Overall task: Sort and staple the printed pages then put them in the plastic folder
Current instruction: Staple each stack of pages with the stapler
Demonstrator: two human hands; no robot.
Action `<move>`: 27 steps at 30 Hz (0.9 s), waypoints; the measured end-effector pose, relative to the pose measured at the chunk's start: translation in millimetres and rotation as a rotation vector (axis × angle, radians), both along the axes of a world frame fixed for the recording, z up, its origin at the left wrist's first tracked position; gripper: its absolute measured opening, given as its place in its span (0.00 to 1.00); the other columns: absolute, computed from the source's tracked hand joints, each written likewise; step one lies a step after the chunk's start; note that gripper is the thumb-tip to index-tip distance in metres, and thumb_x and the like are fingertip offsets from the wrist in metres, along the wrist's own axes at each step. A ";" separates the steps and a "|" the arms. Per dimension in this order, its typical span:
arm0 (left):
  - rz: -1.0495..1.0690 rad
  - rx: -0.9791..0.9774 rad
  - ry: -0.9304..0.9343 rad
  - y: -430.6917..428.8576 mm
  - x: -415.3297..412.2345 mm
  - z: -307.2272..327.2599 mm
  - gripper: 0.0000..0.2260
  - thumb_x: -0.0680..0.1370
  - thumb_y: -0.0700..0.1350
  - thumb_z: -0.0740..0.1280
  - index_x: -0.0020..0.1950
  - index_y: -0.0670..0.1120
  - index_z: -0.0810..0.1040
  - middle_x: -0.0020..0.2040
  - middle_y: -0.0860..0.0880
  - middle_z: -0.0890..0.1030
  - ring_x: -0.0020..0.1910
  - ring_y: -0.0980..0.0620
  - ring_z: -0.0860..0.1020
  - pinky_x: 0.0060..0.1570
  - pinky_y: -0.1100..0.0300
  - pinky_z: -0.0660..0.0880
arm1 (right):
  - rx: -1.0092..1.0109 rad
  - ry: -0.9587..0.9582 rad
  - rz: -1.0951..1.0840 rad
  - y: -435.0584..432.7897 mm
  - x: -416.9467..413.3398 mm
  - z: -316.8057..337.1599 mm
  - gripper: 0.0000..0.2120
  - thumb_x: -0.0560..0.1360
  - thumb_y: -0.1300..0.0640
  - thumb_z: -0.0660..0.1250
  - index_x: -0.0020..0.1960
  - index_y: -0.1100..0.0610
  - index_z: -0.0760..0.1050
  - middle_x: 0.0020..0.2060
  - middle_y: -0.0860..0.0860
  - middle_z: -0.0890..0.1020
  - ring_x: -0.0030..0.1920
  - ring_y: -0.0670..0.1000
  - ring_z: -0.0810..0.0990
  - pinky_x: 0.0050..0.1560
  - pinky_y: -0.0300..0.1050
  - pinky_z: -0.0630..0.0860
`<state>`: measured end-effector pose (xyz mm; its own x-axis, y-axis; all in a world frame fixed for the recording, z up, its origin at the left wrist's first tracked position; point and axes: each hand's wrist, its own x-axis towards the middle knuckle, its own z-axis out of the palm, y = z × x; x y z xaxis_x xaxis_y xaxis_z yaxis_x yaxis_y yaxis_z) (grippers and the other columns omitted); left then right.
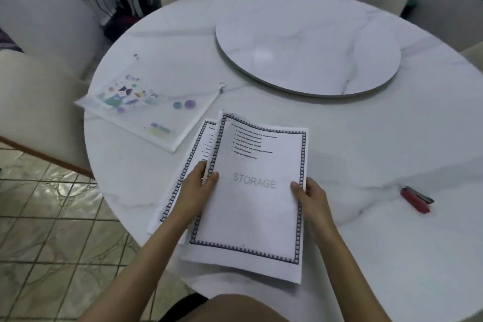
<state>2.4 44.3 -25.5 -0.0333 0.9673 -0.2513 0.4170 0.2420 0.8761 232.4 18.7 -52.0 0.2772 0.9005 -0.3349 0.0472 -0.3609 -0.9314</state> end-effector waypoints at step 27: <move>-0.079 -0.101 0.108 59.8 -53.1 -19.4 0.10 0.78 0.42 0.61 0.59 0.44 0.75 0.56 0.46 0.80 0.53 0.46 0.78 0.51 0.56 0.74 | -0.127 -0.093 -0.045 32.2 -76.1 -0.9 0.07 0.78 0.61 0.61 0.55 0.57 0.73 0.50 0.52 0.80 0.47 0.50 0.79 0.44 0.38 0.74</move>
